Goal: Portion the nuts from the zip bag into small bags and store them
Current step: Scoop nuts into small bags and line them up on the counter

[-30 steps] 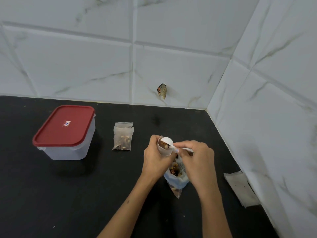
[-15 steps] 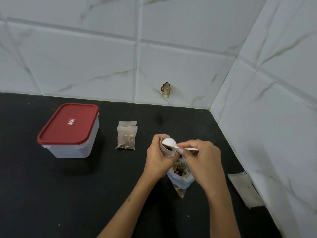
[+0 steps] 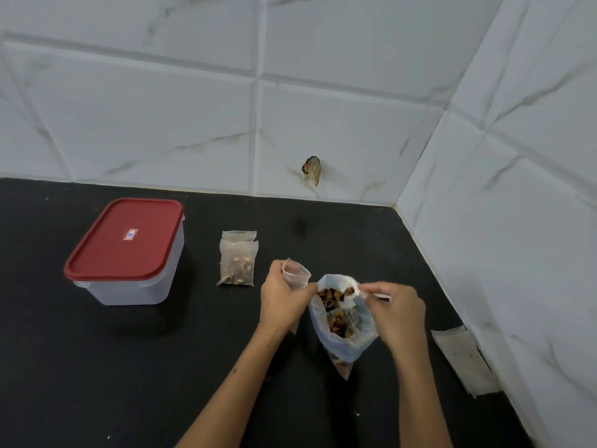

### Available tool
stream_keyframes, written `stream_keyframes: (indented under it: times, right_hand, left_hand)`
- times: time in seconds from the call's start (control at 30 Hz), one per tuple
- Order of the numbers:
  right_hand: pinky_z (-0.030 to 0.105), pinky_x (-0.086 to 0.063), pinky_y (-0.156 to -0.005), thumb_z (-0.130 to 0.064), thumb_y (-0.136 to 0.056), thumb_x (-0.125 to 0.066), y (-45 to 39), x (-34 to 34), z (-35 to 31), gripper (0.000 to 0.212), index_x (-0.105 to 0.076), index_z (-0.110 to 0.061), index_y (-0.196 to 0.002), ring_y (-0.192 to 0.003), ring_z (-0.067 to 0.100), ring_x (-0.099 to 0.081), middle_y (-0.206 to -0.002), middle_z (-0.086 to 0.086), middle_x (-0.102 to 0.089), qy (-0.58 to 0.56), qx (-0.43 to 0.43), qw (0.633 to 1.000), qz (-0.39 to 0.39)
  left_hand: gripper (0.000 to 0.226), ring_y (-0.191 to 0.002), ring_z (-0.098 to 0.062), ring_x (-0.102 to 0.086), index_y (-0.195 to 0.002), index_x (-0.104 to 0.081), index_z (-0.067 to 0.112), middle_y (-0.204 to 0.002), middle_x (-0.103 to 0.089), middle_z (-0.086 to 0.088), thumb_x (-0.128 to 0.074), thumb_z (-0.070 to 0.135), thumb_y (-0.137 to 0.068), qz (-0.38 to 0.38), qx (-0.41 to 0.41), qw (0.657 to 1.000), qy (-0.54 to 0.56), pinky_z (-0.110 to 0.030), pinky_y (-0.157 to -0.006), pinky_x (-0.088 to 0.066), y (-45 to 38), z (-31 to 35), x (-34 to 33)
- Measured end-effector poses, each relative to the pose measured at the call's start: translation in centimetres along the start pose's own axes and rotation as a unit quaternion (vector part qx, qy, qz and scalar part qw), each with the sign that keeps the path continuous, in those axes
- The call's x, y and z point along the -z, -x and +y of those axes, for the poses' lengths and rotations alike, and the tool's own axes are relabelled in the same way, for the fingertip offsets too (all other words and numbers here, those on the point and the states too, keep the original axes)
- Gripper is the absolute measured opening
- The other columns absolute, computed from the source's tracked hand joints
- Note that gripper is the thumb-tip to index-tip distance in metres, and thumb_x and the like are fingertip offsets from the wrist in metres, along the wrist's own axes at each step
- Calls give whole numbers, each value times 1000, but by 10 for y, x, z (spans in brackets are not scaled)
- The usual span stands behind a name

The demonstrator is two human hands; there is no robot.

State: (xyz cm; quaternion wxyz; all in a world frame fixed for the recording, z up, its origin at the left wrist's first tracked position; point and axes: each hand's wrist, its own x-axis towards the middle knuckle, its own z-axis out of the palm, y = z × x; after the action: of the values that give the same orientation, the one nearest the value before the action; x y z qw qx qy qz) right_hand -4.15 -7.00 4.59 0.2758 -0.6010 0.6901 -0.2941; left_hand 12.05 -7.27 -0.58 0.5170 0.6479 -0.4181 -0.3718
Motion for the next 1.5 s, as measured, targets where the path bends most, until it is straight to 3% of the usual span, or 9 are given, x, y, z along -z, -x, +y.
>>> stream_keyframes:
  times: [0.23,0.4,0.53,0.7,0.87,1.1,1.3,1.4,1.5]
  right_hand:
    - [21,-44,-75,-16,-92,-58,-19,-37,3,32,-60,-24,-123,-87,8,-47,-120,3,-53,197,-65,977,-37]
    - [18,-38,-72,-17,-95,-53,-12,-53,8,27,-57,-16,-122,-82,5,-41,-102,-2,-43,201,1,979,14]
    - [28,-43,-86,-2,-87,-53,-13,-50,11,27,-65,-10,-109,-102,23,-53,-115,12,-57,163,35,984,-60]
    - [25,-41,-79,-11,-90,-57,-31,-27,11,31,-60,-20,-120,-94,16,-49,-109,0,-47,179,-58,974,-127]
    - [20,-42,-84,-16,-93,-55,-11,-20,2,30,-60,-19,-122,-99,8,-48,-111,-1,-54,181,87,979,37]
    - [22,-40,-86,-9,-93,-52,-17,-40,11,29,-62,-16,-119,-100,16,-50,-110,2,-51,200,82,974,-64]
    - [12,-41,-79,-15,-96,-47,-15,-44,4,25,-60,-18,-118,-95,4,-48,-115,1,-54,162,95,982,-26]
    - [8,-41,-70,-20,-96,-51,-24,-55,5,22,-55,-15,-117,-88,7,-54,-109,7,-57,98,-66,986,-120]
    - [32,-45,-95,-17,-87,-63,-35,-41,6,26,-56,-8,-111,-112,25,-55,-106,16,-59,80,-179,962,-188]
  left_hand:
    - [37,-89,-11,-59,-103,-55,16,-95,-60,3,-77,23,-74,-52,45,995,-75,-16,-60,-42,-22,-5,-15]
    - [33,-87,-12,-61,-98,-56,15,-93,-63,1,-74,23,-71,-65,29,991,-112,-27,-69,-53,-34,0,-30]
    - [25,-84,-14,-60,-95,-54,18,-90,-62,0,-67,18,-73,-66,19,985,-158,-30,-69,-51,-43,6,-38]
    - [18,-84,-15,-62,-90,-58,16,-86,-64,-1,-66,16,-74,-50,-4,991,-125,-32,-71,-54,-45,13,-37]
    - [18,-79,-10,-64,-87,-60,16,-82,-65,3,-72,13,-74,-46,-70,995,-61,-27,-69,-54,-34,22,-33]
    - [16,-78,-7,-64,-80,-59,25,-80,-66,8,-72,15,-75,-29,-66,997,-41,-27,-70,-54,-36,12,-26]
    - [18,-75,-4,-65,-76,-60,24,-79,-69,7,-72,11,-76,-53,-93,994,-15,-26,-70,-54,-40,6,-27]
    - [18,-77,-3,-66,-76,-59,23,-79,-68,7,-73,12,-77,-44,-97,994,-7,-22,-70,-54,-42,2,-25]
    - [18,-73,0,-63,-79,-59,19,-76,-65,10,-72,8,-78,-18,-97,995,-3,-15,-63,-50,-43,-6,-20]
